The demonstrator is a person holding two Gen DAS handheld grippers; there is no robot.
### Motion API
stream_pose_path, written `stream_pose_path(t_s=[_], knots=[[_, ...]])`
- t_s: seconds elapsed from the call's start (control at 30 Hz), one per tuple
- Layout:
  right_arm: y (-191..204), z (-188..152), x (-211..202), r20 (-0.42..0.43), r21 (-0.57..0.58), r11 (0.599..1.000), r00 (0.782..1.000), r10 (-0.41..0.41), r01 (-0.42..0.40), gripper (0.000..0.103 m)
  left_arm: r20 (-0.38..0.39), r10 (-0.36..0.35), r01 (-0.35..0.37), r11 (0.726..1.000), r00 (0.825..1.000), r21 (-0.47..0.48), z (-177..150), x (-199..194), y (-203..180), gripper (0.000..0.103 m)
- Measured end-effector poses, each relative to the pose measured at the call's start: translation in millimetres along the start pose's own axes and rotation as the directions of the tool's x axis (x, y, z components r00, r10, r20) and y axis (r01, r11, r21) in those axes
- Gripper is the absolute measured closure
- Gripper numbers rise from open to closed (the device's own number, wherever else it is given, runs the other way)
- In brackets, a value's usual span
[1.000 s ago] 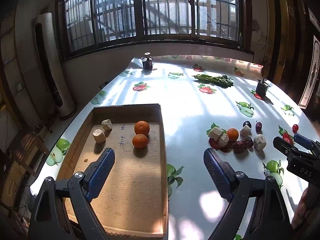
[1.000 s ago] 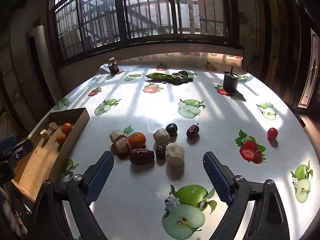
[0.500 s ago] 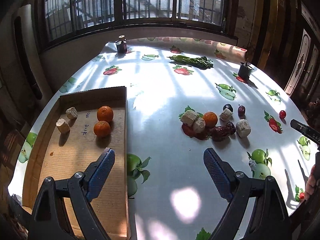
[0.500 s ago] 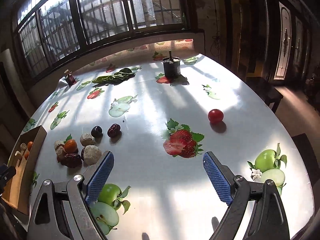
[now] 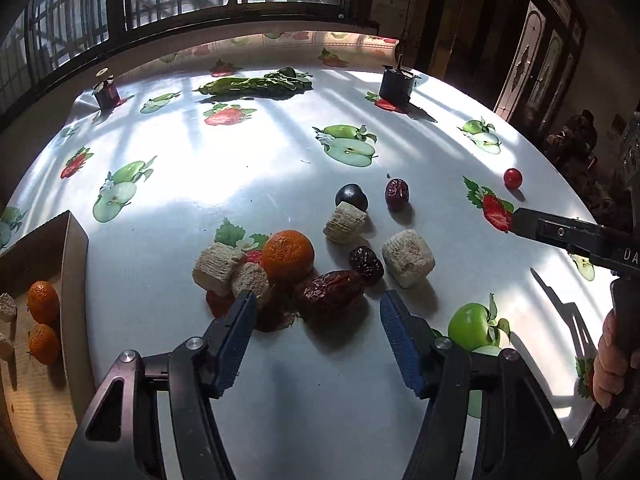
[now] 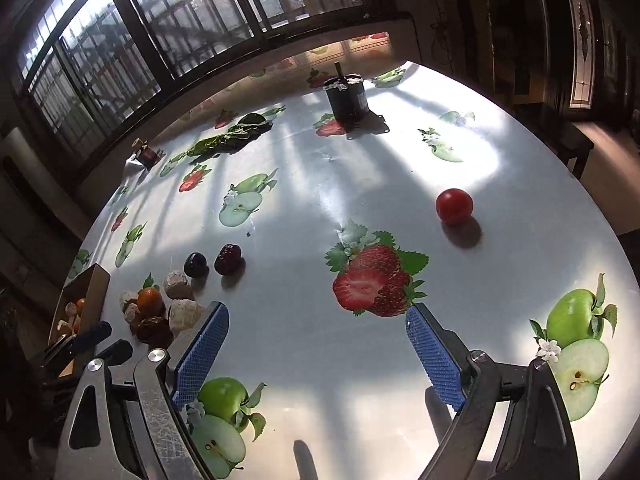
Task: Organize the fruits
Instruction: 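Move both tools back to the fruit cluster, then carry a red date into the tray with the left tool while the right tool carries a round rice cake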
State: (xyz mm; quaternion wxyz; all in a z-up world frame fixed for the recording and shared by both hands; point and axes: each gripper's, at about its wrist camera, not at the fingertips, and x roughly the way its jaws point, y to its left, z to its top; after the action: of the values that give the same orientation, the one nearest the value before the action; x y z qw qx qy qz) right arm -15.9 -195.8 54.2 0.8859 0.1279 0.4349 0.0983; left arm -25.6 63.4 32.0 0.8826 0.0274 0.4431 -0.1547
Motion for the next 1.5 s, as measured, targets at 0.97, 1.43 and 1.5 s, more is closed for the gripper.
stream_pose_path(t_s=[0.97,1.43,1.5], knots=[[85.5,-15.8,57.0,-0.122,-0.163,0.982,0.99,0.077,-0.097,0.067,0.016,-0.052,0.053,0.998,0.998,-0.041,-21.7,-22.8,-2.1,0.076],[199.4,-20.8,18.6,-0.102,-0.324,0.926,0.98,0.17,-0.194,0.066,-0.012,0.212,-0.205,0.925,0.977,-0.321,-64.7,-110.6,174.2,0.076],[226.1,-25.1,25.7,-0.122,-0.351,0.91,0.974,0.189,-0.22,0.066,-0.045,0.262,-0.26,0.898,0.964,-0.355,-69.8,-111.7,201.0,0.076]])
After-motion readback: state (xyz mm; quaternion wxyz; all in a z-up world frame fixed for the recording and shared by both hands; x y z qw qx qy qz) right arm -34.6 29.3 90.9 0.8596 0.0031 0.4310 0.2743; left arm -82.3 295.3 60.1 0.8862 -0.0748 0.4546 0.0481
